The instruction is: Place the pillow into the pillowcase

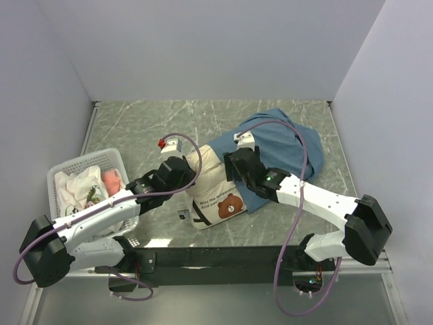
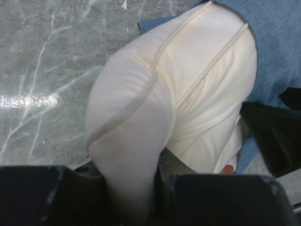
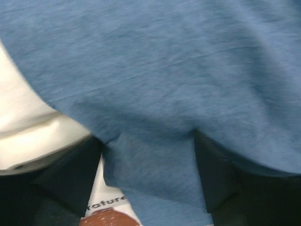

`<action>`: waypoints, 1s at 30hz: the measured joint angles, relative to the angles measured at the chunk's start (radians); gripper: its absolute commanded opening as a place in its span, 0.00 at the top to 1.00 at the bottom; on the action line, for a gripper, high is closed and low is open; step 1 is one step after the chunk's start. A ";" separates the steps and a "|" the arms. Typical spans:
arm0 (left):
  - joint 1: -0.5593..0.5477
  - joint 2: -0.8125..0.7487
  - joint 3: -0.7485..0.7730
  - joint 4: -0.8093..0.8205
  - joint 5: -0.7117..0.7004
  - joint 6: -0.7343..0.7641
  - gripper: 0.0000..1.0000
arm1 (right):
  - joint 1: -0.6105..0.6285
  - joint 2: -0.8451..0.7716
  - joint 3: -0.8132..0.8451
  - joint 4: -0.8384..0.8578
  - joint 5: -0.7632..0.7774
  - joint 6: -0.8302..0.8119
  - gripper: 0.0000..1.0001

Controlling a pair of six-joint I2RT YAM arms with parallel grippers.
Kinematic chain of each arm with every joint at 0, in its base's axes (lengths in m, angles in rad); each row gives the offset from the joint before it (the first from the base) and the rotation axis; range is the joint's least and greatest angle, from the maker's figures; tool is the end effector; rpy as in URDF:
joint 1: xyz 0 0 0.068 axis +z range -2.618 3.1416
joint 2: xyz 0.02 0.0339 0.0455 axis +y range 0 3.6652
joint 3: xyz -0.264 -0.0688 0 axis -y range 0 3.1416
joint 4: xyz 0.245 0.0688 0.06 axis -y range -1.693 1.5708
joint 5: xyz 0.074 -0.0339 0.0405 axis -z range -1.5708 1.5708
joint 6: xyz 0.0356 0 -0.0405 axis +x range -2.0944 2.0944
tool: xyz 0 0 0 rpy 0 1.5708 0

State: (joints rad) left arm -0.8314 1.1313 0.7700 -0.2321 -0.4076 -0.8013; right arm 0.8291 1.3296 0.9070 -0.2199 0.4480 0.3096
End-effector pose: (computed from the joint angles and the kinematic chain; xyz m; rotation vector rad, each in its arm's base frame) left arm 0.1765 -0.1726 0.2623 -0.2032 2.1460 -0.5269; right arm 0.2072 0.2034 0.2605 -0.3126 2.1230 0.1663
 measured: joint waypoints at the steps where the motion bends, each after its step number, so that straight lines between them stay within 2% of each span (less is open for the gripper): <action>1: 0.005 0.000 0.001 -0.005 0.005 -0.003 0.99 | 0.001 0.002 0.000 -0.002 0.023 0.006 0.68; 2: 0.010 0.000 0.004 -0.010 0.010 -0.006 0.99 | 0.003 0.003 0.005 -0.013 0.044 0.009 0.91; 3: 0.018 0.001 0.009 -0.019 0.017 -0.013 0.99 | 0.003 0.006 0.009 -0.022 0.058 0.010 0.98; 4: 0.025 0.002 0.014 -0.027 0.022 -0.027 0.99 | 0.005 0.011 0.020 -0.039 0.071 0.020 1.00; 8: 0.063 0.019 0.054 -0.078 0.048 -0.115 0.99 | 0.072 0.048 0.150 -0.180 0.109 0.056 1.00; 14: 0.182 0.001 0.066 -0.102 0.065 -0.272 0.99 | 0.367 0.185 0.545 -0.431 0.143 0.071 1.00; 16: 0.212 -0.011 0.066 -0.102 0.068 -0.312 0.99 | 0.424 0.233 0.629 -0.487 0.148 0.072 1.00; 18: 0.218 -0.026 0.066 -0.103 0.074 -0.339 0.99 | 0.429 0.253 0.662 -0.524 0.128 0.076 1.00; 22: 0.212 -0.051 0.066 -0.102 0.116 -0.375 0.99 | 0.315 0.257 0.750 -0.605 0.046 0.076 1.00; 25: 0.210 -0.099 0.068 -0.109 0.116 -0.404 0.99 | 0.246 0.296 0.984 -0.716 0.021 0.069 1.00; 26: 0.210 -0.126 0.072 -0.127 0.104 -0.417 0.99 | 0.240 0.320 1.109 -0.754 0.011 0.066 1.00; 28: 0.210 -0.188 0.084 -0.164 0.061 -0.436 0.99 | 0.259 0.351 1.291 -0.775 -0.001 0.059 1.00; 30: 0.229 -0.249 0.106 -0.181 0.024 -0.446 0.99 | 0.301 0.356 1.381 -0.783 -0.014 0.059 1.00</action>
State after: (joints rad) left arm -0.6029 0.8818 0.8757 -0.4129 -0.3832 -1.2469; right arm 1.1301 1.6852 2.2883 -1.0027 0.4343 0.3687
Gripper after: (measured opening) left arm 0.234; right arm 0.009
